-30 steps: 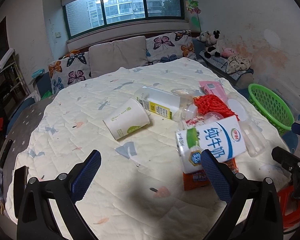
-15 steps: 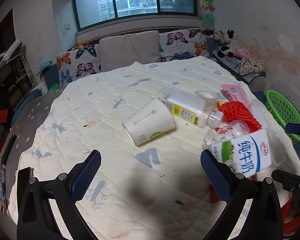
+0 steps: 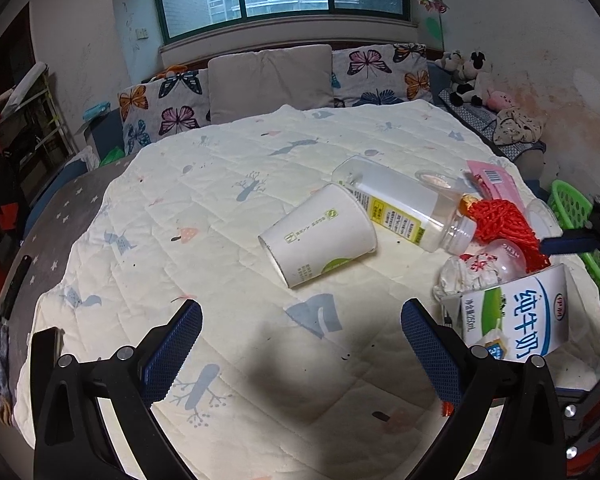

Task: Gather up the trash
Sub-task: 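Grasp the white milk carton with the right gripper and lift it, then carry the milk carton toward the green basket while the left gripper grasps the paper cup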

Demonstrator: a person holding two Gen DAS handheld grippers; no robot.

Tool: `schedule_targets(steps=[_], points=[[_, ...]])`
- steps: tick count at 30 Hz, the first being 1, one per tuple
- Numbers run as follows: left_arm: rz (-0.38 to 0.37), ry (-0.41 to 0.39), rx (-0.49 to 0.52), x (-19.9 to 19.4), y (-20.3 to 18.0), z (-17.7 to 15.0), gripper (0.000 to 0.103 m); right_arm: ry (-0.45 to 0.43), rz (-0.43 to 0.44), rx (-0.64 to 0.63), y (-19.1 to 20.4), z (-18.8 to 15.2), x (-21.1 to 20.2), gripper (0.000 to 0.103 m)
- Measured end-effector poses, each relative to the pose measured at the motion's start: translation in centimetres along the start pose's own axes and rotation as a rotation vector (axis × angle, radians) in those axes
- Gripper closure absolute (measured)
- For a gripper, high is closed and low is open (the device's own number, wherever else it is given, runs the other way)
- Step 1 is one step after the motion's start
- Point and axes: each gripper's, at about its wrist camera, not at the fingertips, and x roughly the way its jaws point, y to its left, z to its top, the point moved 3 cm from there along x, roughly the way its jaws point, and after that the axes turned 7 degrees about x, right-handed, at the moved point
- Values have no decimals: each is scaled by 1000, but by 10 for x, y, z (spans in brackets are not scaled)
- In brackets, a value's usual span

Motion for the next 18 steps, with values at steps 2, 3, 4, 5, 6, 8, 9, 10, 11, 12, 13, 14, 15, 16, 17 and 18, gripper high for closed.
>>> schedule_targets(steps=[2, 3, 4, 5, 6, 8, 9, 10, 11, 12, 13, 14, 15, 16, 17, 18], points=[[3, 7, -4, 3, 2, 0, 6, 13, 4, -42, 3, 3, 6, 5], [4, 10, -7, 4, 4, -1, 6, 20, 6, -54, 4, 4, 10, 5], [3, 12, -9, 5, 5, -1, 6, 30, 1, -72, 5, 5, 15, 5], [1, 15, -11, 6, 6, -1, 6, 37, 0, -82, 7, 5, 18, 6], [0, 16, -12, 7, 6, -1, 6, 40, 0, -91, 8, 5, 20, 11], [-7, 21, -14, 9, 8, -1, 6, 51, -13, -87, 10, 4, 23, 24], [-11, 22, -12, 10, 8, 0, 6, 52, -13, -80, 9, 4, 23, 25], [-12, 21, -9, 11, 9, 0, 6, 45, -23, -69, 8, 3, 21, 25], [-11, 21, -2, 12, 9, 1, 6, 44, -32, -62, 7, 3, 18, 25], [-10, 20, 3, 13, 9, 2, 6, 38, -37, -55, 7, 2, 16, 26], [-9, 19, 12, 15, 9, 4, 6, 31, -43, -36, 4, 1, 11, 28], [-7, 18, 17, 17, 10, 6, 6, 28, -53, -4, 1, 0, 7, 29], [-8, 18, 20, 19, 10, 8, 6, 17, -57, 28, -3, -1, 2, 31], [-12, 17, 23, 21, 11, 10, 6, 9, -55, 52, -5, -2, -3, 31], [-15, 18, 27, 22, 11, 11, 6, 2, -61, 83, -9, -3, -8, 31], [-16, 19, 31, 24, 10, 13, 6, -4, -68, 108, -11, -5, -12, 31]])
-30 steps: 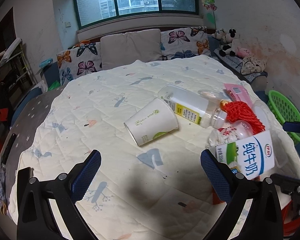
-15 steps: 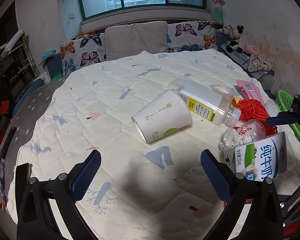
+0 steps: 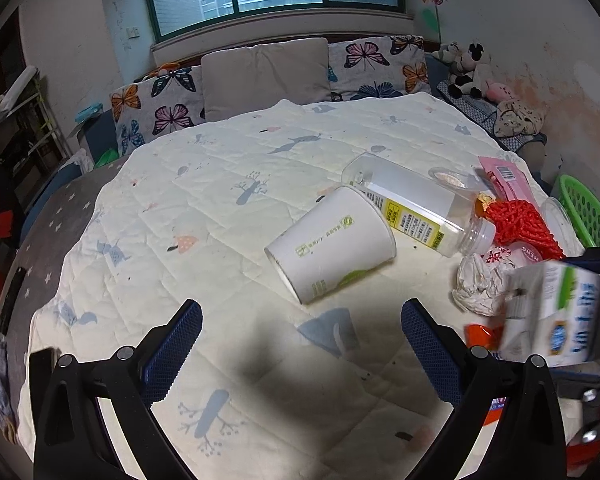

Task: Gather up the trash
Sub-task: 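Carry the milk carton toward the green basket while the left gripper grasps the paper cup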

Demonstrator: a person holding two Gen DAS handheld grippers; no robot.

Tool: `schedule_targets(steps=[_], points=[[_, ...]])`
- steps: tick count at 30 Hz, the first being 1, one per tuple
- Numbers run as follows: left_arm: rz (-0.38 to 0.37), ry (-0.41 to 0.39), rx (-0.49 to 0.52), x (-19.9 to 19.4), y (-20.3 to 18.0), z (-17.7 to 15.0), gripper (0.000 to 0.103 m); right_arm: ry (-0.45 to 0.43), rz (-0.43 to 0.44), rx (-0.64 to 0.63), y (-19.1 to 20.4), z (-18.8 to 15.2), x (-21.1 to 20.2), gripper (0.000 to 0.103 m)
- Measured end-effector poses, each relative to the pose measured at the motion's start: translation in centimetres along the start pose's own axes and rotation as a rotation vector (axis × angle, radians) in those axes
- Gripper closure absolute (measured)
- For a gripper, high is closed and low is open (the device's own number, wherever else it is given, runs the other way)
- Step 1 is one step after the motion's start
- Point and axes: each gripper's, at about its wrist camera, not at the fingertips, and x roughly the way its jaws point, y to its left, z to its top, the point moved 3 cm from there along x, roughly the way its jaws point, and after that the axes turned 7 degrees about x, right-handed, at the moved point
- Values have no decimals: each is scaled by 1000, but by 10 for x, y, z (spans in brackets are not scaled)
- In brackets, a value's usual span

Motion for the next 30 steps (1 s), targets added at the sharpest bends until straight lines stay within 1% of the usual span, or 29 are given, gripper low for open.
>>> schedule_targets(steps=[2, 5, 7, 9, 10, 12, 15, 17, 21, 25, 26, 27, 28, 29, 30], points=[[-9, -7, 33, 3, -3, 4, 6, -17, 11, 84, -9, -2, -11, 31], [8, -21, 80, 9, -6, 12, 6, -39, 21, 191, -19, -8, -24, 31], [1, -18, 95, 15, -6, 19, 6, -56, 32, 262, -25, -12, -31, 31], [-9, -17, 132, 23, -9, 25, 6, -68, 27, 309, -29, -14, -37, 31], [0, -15, 156, 29, -11, 29, 6, -75, 28, 335, -31, -16, -39, 31], [-12, 2, 202, 42, -16, 35, 6, -74, 30, 383, -37, -21, -42, 31], [-10, 26, 242, 56, -20, 39, 6, -73, 37, 463, -46, -31, -44, 31], [5, 38, 254, 67, -21, 41, 6, -73, 41, 498, -51, -36, -46, 31], [-46, 64, 255, 80, -23, 42, 6, -75, 46, 574, -60, -50, -49, 31], [-81, 90, 279, 92, -29, 40, 7, -80, 28, 629, -68, -62, -56, 31], [-89, 90, 281, 94, -30, 39, 10, -82, 27, 641, -70, -64, -58, 31], [-109, 88, 281, 94, -32, 39, 15, -84, 25, 649, -73, -67, -59, 31], [-122, 95, 283, 95, -33, 38, 24, -88, 15, 660, -76, -70, -62, 31], [-120, 94, 283, 95, -32, 39, 28, -91, 9, 669, -80, -72, -63, 31], [-123, 87, 284, 94, -32, 38, 34, -95, 4, 680, -83, -74, -65, 31]])
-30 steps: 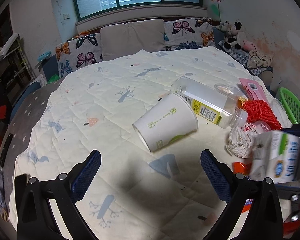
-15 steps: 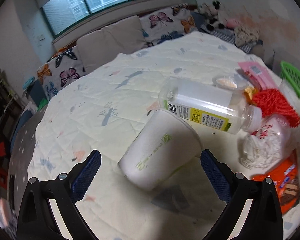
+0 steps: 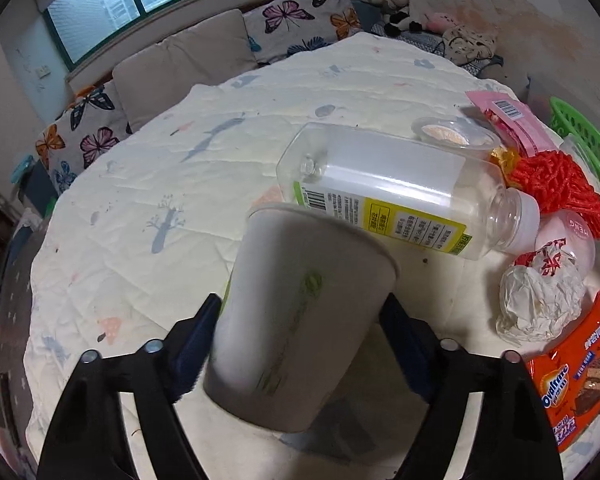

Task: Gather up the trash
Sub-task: 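Carry the milk carton toward the green basket while the left gripper grasps the paper cup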

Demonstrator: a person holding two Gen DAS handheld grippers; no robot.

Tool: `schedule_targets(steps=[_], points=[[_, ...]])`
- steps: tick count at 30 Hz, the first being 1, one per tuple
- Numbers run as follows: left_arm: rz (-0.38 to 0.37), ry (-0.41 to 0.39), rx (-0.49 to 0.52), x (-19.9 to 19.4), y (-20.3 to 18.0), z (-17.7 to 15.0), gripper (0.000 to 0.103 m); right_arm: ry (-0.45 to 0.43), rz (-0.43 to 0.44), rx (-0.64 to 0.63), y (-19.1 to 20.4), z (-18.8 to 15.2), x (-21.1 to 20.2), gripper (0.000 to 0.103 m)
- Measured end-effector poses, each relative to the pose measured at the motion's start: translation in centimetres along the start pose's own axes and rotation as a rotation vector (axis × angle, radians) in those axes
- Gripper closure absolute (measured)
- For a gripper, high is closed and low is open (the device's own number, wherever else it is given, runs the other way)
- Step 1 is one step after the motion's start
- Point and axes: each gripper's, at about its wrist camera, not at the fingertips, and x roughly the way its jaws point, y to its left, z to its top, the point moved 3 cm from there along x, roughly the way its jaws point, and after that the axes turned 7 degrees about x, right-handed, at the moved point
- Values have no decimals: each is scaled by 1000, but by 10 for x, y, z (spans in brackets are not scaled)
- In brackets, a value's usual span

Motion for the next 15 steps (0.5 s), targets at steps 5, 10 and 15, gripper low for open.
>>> schedule_targets(steps=[5, 10, 15], points=[[-33, -28, -13, -14, -2, -3, 39, -33, -27, 69, -21, 4, -12, 31], [-52, -69, -26, -39, -8, -3, 40, -69, -56, 123, -42, 7, -25, 31], [-101, -136, -35, -76, -20, 6, 40, -112, -100, 191, -71, 13, -39, 31]])
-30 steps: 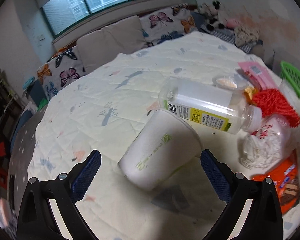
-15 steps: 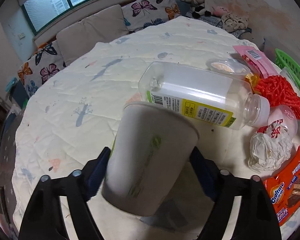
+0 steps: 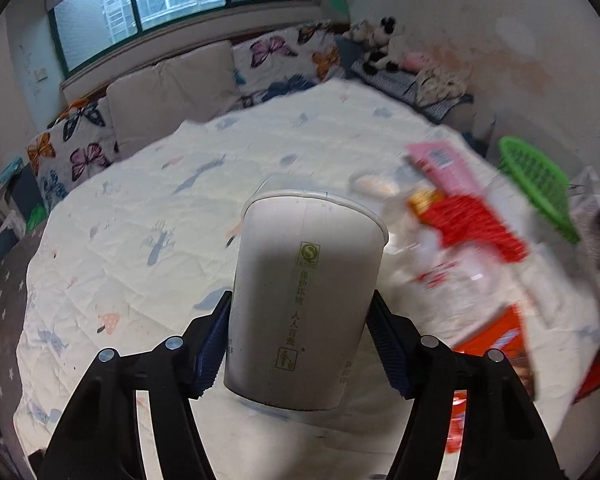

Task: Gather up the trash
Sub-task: 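Carry the milk carton toward the green basket while the left gripper grasps the paper cup, then drop the milk carton and paper cup into the green basket with both grippers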

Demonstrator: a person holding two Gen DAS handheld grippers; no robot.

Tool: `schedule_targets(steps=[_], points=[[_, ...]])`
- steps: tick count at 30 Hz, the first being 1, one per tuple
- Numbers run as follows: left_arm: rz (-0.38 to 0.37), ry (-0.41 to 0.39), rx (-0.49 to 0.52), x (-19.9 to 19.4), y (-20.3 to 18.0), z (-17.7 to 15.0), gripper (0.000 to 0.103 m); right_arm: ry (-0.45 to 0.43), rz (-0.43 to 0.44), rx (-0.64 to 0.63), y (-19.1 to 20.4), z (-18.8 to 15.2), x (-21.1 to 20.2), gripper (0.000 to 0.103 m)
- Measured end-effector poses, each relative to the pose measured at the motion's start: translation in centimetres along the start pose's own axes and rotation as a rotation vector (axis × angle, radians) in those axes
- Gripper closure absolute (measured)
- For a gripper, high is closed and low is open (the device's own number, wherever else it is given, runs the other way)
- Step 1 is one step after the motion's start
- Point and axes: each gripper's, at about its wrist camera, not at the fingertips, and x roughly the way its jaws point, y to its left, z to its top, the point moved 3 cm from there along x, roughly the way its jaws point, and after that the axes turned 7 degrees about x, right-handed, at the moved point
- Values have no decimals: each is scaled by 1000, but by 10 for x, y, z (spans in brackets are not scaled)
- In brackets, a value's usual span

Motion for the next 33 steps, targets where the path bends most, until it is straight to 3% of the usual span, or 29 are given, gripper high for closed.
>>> schedule_targets(steps=[7, 19, 29, 33], points=[[-99, -69, 44, -23, -50, 38, 40, -57, -98, 73, -50, 18, -9, 31], [-227, -72, 119, 1, -144, 105, 40, -51, -234, 170, -136, 31, 13, 31], [-280, -44, 198, 29, -207, 146, 40, -13, -249, 235, -178, 31, 35, 30], [-303, -37, 230, 34, -234, 158, 40, -17, -244, 255, -191, 29, 35, 24]])
